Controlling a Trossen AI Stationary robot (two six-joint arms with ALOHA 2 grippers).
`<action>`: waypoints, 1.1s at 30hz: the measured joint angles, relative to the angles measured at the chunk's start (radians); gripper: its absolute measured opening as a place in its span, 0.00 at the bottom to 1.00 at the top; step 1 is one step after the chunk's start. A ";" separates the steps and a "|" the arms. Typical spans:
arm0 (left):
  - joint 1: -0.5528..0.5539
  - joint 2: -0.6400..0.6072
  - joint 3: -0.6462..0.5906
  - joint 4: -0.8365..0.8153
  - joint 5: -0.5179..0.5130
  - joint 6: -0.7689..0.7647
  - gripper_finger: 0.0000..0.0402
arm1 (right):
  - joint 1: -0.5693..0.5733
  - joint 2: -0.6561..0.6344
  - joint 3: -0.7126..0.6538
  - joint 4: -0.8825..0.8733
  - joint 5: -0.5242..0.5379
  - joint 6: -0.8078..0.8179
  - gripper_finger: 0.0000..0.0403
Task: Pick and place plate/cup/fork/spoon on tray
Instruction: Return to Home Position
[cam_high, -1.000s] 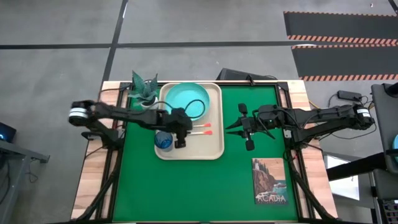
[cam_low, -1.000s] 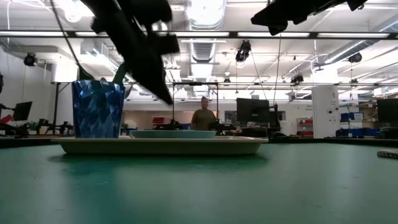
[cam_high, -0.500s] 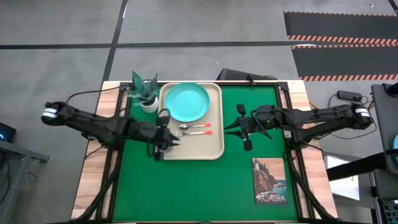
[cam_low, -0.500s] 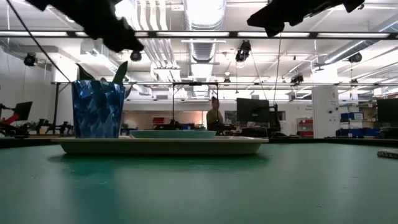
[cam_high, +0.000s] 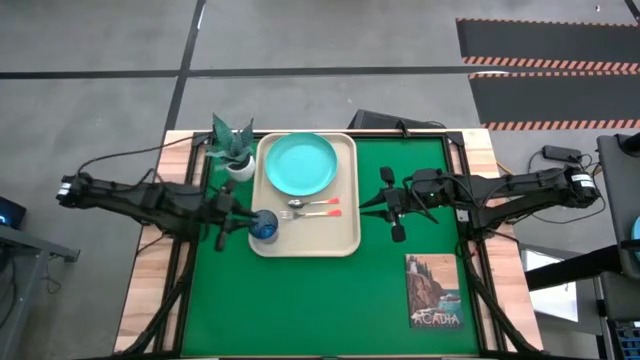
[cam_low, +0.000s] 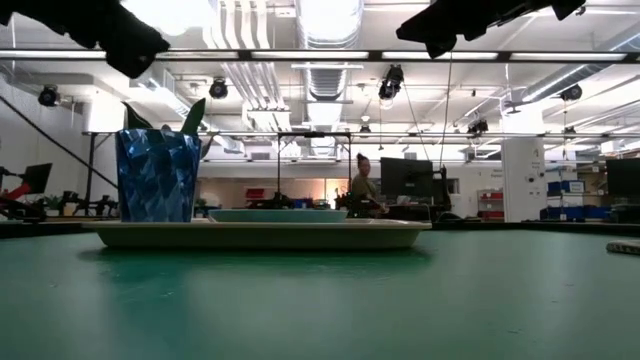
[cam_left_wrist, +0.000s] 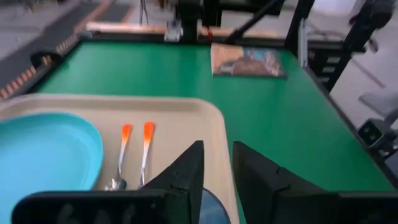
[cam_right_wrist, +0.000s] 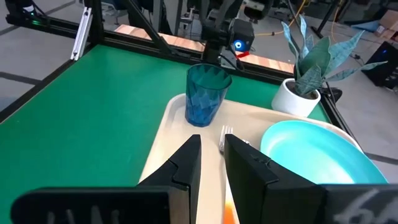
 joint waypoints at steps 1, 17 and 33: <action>0.000 -0.030 -0.009 0.002 0.000 0.010 0.16 | 0.000 0.000 0.000 0.000 0.000 -0.003 0.16; 0.000 -0.428 -0.262 0.007 0.000 0.018 0.00 | 0.000 0.000 0.000 0.000 0.000 -0.012 0.16; 0.001 -0.545 -0.352 0.008 -0.019 0.050 0.00 | 0.000 0.000 -0.031 0.066 0.000 -0.075 0.16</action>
